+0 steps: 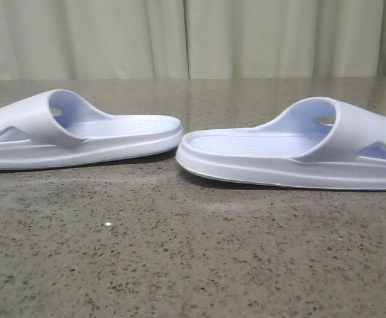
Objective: Insert blue slippers together front up
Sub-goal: 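Move the left and right grippers above the heels of the two slippers, then lower both grippers and close them on the slipper heel rims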
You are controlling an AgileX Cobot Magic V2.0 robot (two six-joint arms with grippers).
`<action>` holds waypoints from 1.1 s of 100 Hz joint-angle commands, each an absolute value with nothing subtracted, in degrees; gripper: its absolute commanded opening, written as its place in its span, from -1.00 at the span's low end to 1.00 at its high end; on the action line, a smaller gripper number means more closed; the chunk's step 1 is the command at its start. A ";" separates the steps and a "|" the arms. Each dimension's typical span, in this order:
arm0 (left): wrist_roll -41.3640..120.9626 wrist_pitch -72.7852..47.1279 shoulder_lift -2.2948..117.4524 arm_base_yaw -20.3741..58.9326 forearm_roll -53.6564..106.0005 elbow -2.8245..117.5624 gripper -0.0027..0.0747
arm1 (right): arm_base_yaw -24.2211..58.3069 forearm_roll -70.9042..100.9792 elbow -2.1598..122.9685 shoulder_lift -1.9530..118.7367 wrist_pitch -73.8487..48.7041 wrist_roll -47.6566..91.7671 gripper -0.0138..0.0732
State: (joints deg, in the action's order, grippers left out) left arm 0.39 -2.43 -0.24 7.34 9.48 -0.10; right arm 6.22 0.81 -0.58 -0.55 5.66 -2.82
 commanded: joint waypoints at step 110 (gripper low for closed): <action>0.00 -18.20 29.10 7.18 40.73 25.81 -0.89 | 6.02 5.57 26.37 22.76 -18.91 -2.61 -0.93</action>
